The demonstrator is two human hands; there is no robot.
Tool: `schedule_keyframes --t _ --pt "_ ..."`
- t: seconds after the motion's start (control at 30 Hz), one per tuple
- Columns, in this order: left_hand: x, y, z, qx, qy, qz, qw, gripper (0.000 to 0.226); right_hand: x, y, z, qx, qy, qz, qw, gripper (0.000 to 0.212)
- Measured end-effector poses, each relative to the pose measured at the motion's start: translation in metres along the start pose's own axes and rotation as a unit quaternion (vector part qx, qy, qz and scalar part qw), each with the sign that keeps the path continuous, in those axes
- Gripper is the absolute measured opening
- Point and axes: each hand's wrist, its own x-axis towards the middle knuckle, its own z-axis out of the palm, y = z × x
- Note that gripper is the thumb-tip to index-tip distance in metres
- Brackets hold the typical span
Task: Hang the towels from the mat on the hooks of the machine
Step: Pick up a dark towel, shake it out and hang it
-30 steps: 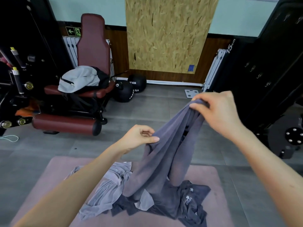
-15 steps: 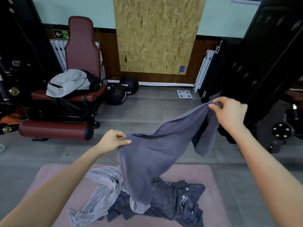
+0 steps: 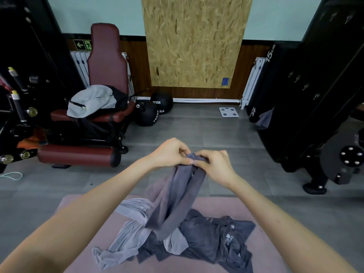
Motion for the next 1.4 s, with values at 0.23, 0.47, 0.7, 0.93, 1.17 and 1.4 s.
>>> schedule_keyframes --t 0.23,0.47,0.7,0.93,1.17,1.4 --pt "-0.033 -0.029 0.014 -0.103 -0.013 -0.064 0.993 0.019 -0.003 -0.008 -0.034 0.055 0.093 -0.026 0.994 0.009" --pt "-0.041 -0.040 0.046 -0.163 0.061 -0.092 0.980 0.019 0.009 0.009 -0.052 0.000 0.104 -0.031 0.994 0.008" --pt "-0.007 0.024 0.027 -0.184 0.111 -0.044 0.976 0.023 0.020 0.036 -0.046 -0.041 0.089 0.064 0.993 0.011" --pt "0.021 0.056 -0.006 -0.163 0.125 -0.072 0.976 0.018 0.009 0.033 -0.041 0.071 0.133 0.043 0.988 0.020" --pt "0.022 0.058 -0.035 0.230 -0.048 0.099 0.967 0.014 0.028 0.033 -0.069 0.077 0.091 0.022 0.993 0.029" --pt "0.010 0.009 -0.060 0.426 0.111 0.303 0.845 0.022 0.044 0.048 -0.124 -0.169 0.136 -0.166 0.962 0.026"
